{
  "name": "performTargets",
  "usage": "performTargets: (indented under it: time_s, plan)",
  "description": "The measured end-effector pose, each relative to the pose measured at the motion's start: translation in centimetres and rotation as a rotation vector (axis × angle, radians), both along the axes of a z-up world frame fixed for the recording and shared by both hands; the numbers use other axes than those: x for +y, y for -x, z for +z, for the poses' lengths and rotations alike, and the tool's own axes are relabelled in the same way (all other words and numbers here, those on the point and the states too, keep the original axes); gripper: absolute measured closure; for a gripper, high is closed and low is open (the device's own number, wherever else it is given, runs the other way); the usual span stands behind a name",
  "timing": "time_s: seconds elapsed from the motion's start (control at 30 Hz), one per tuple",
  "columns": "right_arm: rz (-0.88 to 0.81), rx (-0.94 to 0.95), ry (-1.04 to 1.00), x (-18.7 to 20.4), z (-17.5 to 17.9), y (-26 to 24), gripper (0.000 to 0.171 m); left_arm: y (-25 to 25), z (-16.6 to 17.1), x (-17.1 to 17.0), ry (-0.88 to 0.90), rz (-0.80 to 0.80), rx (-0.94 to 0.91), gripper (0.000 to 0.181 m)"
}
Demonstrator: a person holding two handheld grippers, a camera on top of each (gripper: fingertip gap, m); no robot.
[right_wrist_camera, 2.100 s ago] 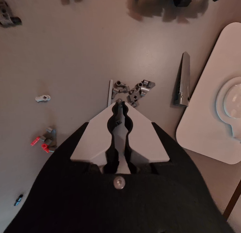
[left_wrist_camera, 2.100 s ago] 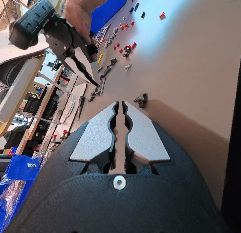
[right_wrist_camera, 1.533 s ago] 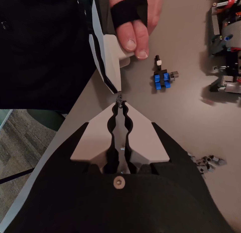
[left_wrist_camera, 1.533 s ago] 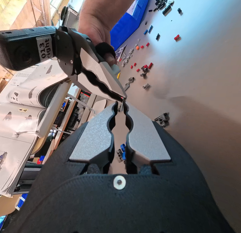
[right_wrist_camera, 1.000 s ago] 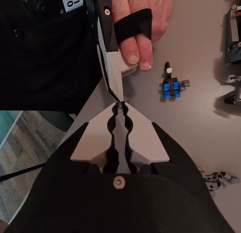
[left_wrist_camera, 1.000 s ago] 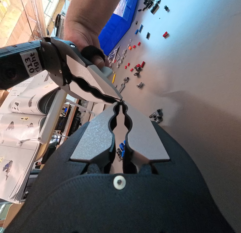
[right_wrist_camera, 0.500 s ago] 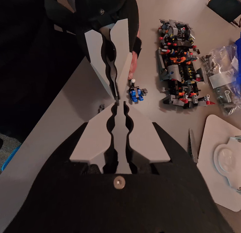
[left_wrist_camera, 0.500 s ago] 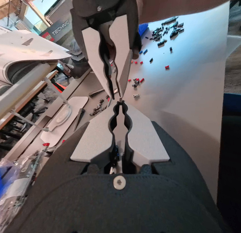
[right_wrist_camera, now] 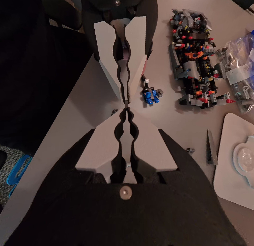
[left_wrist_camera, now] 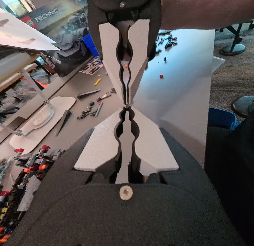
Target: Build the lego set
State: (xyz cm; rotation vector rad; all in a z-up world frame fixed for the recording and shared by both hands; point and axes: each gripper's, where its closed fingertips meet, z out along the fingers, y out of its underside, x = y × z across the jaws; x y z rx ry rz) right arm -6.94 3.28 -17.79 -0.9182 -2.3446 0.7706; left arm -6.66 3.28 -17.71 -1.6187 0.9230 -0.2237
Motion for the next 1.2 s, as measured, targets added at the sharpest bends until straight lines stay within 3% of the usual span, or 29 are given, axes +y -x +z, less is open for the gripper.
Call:
performTargets:
  time_s: [0.17, 0.37, 0.53, 1.2]
  plan:
    - [-0.023, -0.049, -0.026, -0.2, -1.6, -0.6, 0.171, 0.1, -1.7, -1.0, 0.068, -0.029, 0.073, 0.170]
    - [-0.018, -0.258, -0.064, -0.9, -5.6, -2.4, 0.171, 0.2, -5.6, -2.0, 0.213, -0.029, 0.200, 0.164]
    - [-0.019, -0.337, -0.065, -1.5, -7.5, -2.7, 0.171, 0.2, -6.2, -1.9, 0.232, -0.025, 0.234, 0.163]
    - [-0.036, -0.369, -0.119, -1.8, -7.6, -1.9, 0.171, 0.0, -6.9, -1.9, 0.216, -0.028, 0.300, 0.162]
